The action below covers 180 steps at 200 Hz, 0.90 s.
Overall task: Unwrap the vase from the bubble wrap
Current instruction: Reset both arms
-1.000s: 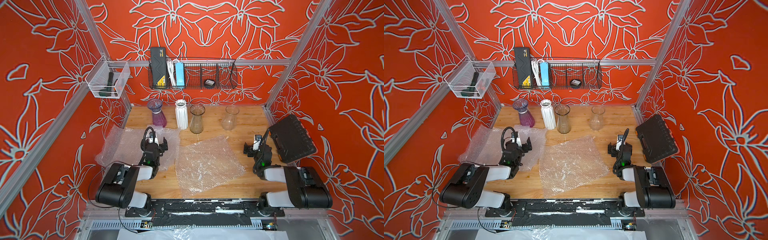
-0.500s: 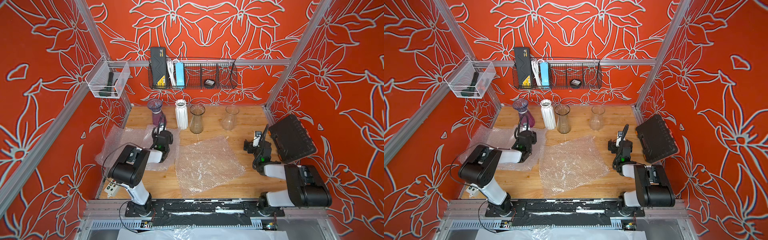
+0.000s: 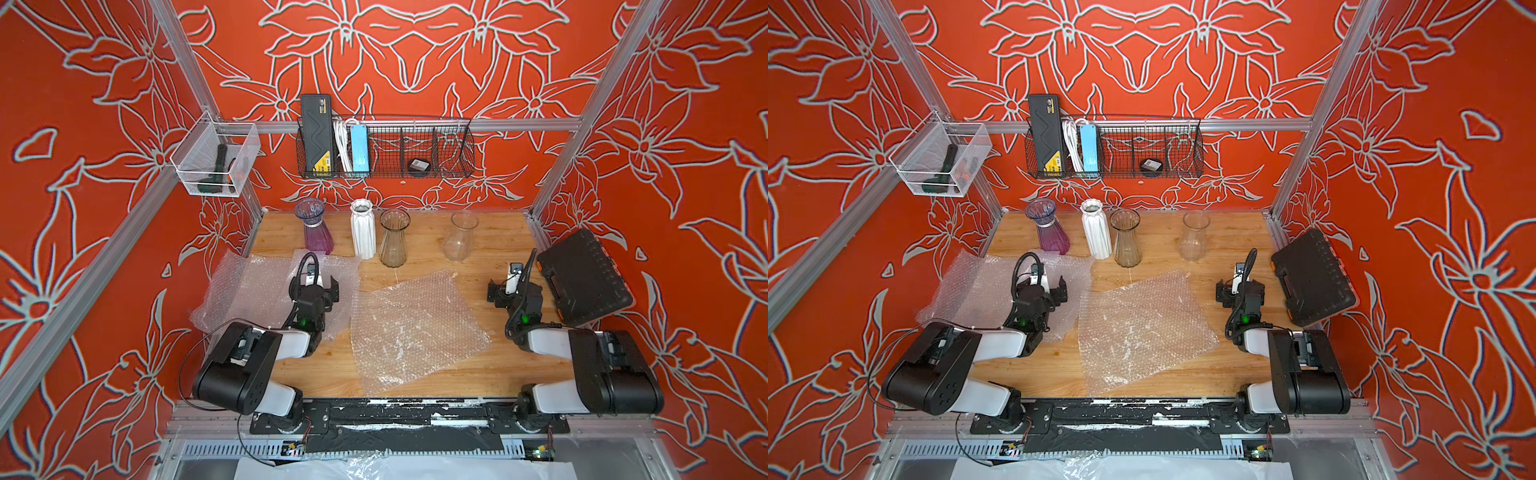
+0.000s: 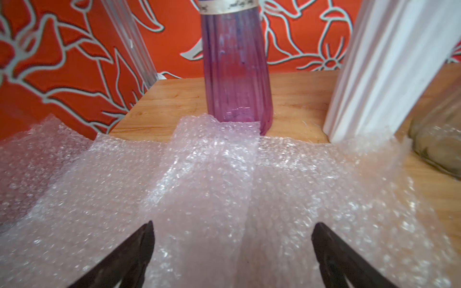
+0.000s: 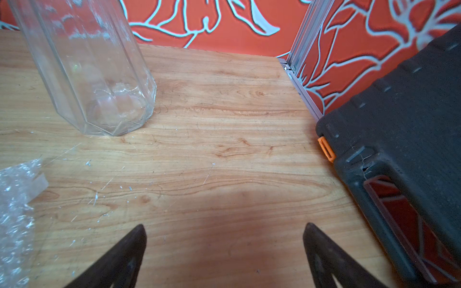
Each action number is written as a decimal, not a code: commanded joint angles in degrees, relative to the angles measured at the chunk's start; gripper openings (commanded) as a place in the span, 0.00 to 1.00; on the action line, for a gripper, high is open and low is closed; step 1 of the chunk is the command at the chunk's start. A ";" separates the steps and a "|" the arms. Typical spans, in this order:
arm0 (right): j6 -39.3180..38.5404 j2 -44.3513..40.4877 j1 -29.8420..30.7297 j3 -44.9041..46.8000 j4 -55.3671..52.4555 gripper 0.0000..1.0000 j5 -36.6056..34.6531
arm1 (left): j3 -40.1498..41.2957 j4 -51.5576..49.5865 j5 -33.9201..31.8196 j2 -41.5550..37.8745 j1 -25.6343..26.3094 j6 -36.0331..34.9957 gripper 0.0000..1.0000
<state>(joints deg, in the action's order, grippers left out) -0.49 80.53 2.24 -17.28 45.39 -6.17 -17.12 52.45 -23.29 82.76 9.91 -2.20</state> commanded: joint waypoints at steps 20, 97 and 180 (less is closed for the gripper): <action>-0.02 0.35 0.31 -1.35 -0.03 0.98 -0.59 | 0.94 2.67 4.82 -1.10 -2.87 2.61 0.98; 0.06 0.33 0.26 -1.53 -0.46 0.98 -0.53 | 1.31 2.83 6.94 -1.42 -4.13 3.08 0.98; -2.13 -0.55 1.25 1.29 4.06 0.98 1.88 | 1.11 2.86 5.27 -1.11 -3.14 2.64 0.98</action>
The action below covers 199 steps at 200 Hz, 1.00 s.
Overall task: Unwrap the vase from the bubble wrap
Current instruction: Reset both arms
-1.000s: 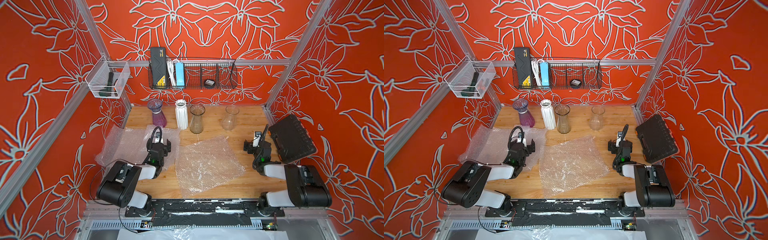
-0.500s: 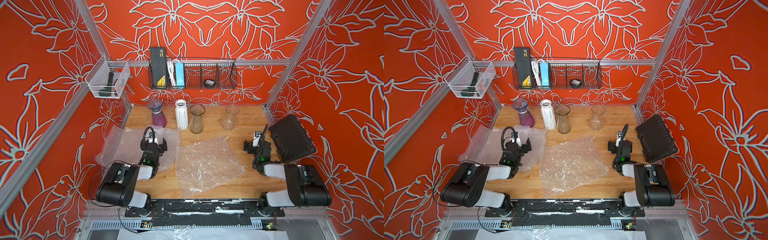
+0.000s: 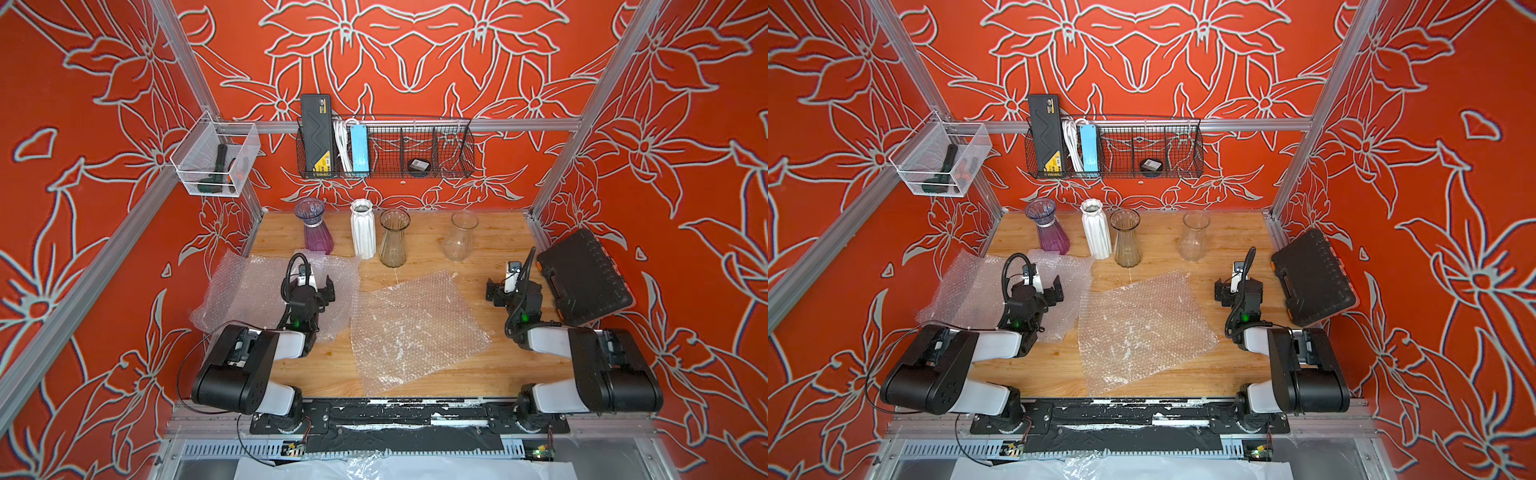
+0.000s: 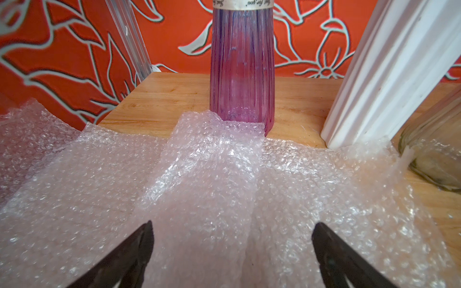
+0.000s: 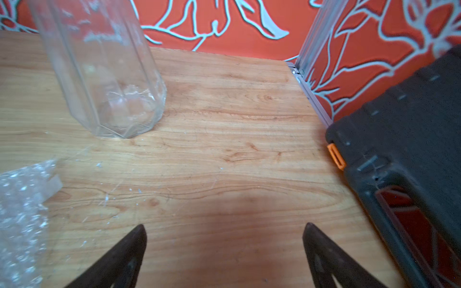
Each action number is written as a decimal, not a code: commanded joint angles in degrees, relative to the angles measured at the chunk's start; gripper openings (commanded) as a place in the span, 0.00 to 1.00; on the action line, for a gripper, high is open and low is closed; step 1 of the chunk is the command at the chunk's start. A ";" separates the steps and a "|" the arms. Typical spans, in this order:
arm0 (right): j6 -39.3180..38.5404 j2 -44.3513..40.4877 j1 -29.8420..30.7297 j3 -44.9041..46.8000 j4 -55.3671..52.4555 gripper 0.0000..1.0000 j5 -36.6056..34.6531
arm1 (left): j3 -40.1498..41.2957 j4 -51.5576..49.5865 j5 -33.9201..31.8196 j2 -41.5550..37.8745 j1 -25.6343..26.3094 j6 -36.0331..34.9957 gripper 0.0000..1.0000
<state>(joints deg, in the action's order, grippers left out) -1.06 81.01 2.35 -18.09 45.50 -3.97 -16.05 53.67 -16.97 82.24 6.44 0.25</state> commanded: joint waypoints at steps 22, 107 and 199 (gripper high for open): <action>-0.48 -1.41 2.41 6.73 12.05 0.98 -6.33 | 0.02 1.61 -0.99 -0.66 0.33 0.19 0.98; 1.08 -0.15 0.79 -0.43 -0.07 0.98 -5.27 | -0.12 1.74 -2.35 -0.41 1.15 -0.25 0.98; 1.06 -0.07 0.85 -0.37 0.30 0.98 -5.26 | 0.94 3.10 -0.92 -0.82 1.10 -0.54 0.98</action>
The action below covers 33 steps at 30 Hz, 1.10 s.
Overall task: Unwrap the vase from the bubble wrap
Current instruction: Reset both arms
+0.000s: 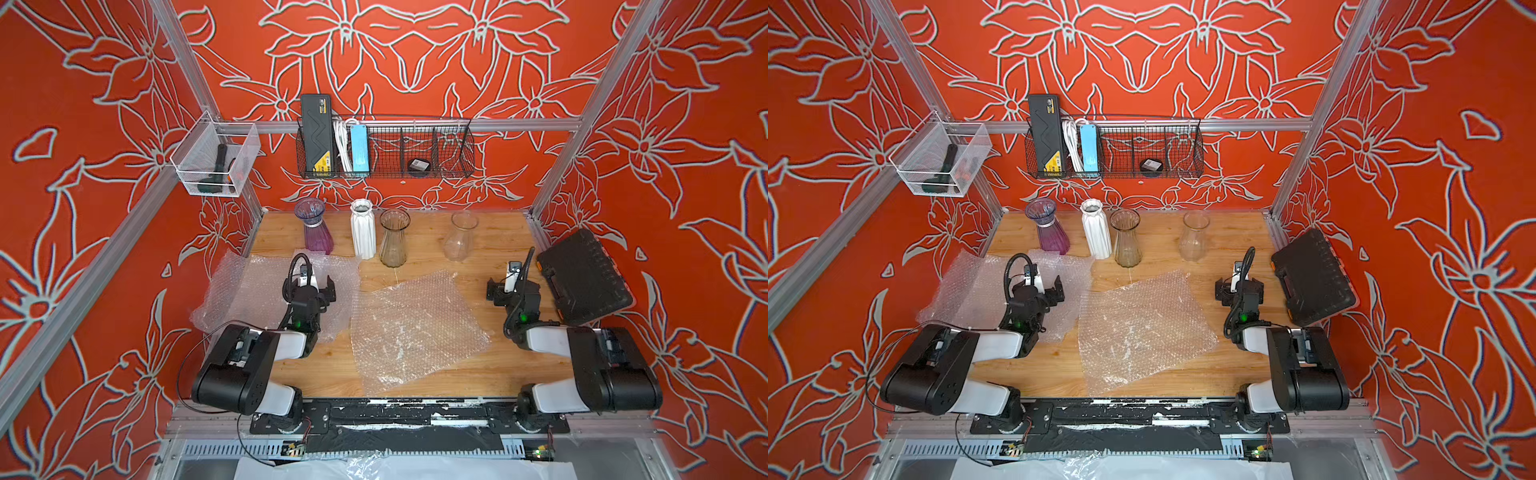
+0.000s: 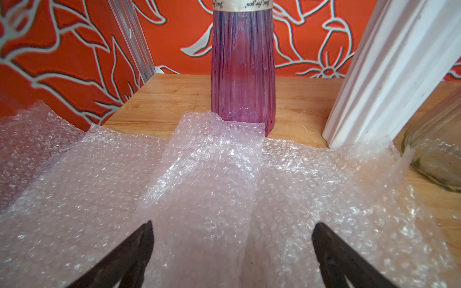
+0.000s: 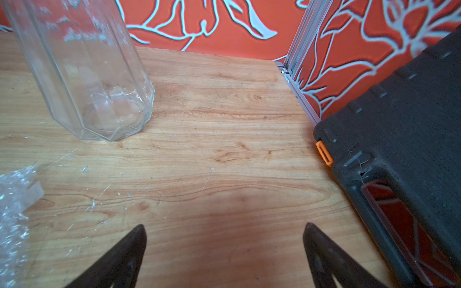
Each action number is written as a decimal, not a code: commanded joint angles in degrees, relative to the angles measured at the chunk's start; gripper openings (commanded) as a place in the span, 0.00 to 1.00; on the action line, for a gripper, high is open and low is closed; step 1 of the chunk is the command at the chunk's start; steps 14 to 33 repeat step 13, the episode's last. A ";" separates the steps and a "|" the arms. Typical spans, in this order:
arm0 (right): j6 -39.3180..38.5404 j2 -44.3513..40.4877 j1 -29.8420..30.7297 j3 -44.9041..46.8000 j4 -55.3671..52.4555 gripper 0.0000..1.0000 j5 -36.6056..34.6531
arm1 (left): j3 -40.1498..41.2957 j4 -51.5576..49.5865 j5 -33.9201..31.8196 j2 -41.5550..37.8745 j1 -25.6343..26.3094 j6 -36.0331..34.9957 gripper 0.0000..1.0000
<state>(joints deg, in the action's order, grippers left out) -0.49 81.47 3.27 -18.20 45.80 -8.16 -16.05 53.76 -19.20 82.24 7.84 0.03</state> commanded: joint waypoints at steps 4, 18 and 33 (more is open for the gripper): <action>0.49 -0.52 -0.15 -0.26 -0.01 0.98 -1.07 | 0.22 1.48 4.07 -0.71 -2.46 0.96 0.98; 0.49 -0.52 -0.10 -0.26 -0.01 0.98 -1.06 | 0.92 2.89 2.92 -0.62 -1.25 -0.09 0.98; 0.49 -0.52 -0.10 -0.26 -0.01 0.98 -1.06 | 0.92 2.89 2.92 -0.62 -1.25 -0.09 0.98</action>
